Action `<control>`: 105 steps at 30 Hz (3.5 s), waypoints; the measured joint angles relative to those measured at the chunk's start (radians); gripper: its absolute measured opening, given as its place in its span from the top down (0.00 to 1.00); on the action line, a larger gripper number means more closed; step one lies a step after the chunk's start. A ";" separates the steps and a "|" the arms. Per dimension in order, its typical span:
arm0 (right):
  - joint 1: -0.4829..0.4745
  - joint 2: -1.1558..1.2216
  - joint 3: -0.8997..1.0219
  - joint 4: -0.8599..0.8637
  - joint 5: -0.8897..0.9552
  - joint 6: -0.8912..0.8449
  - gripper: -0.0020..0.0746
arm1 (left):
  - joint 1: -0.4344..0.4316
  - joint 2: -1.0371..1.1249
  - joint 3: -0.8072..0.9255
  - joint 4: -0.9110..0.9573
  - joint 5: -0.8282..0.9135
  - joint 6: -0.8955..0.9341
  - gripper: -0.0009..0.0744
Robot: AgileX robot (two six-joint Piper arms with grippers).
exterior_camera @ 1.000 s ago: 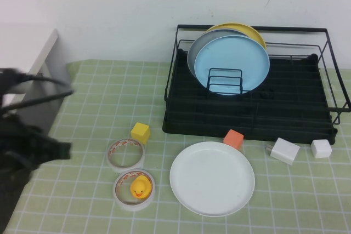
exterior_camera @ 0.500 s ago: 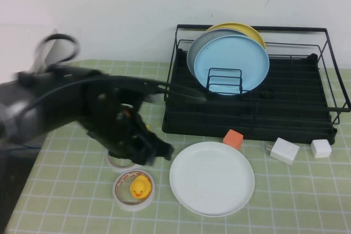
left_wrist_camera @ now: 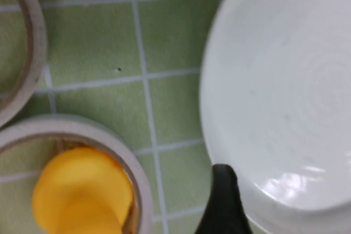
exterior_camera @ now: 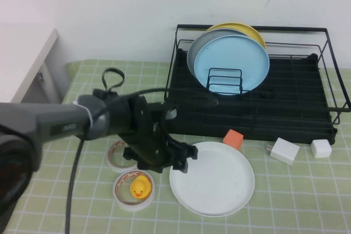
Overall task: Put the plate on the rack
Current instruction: Pick up the plate from the table, then hand over the plate
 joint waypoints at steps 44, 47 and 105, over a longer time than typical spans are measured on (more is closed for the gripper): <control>0.000 0.000 0.000 0.021 0.004 -0.026 0.96 | 0.149 0.215 -0.011 -0.897 0.273 0.685 0.98; 0.000 0.000 0.000 0.038 0.009 -0.026 0.96 | 0.172 0.215 -0.011 -0.981 0.351 0.794 0.98; 0.000 1.024 -0.376 0.665 0.458 -1.228 0.31 | 0.069 -0.584 0.486 -1.063 0.195 1.151 0.98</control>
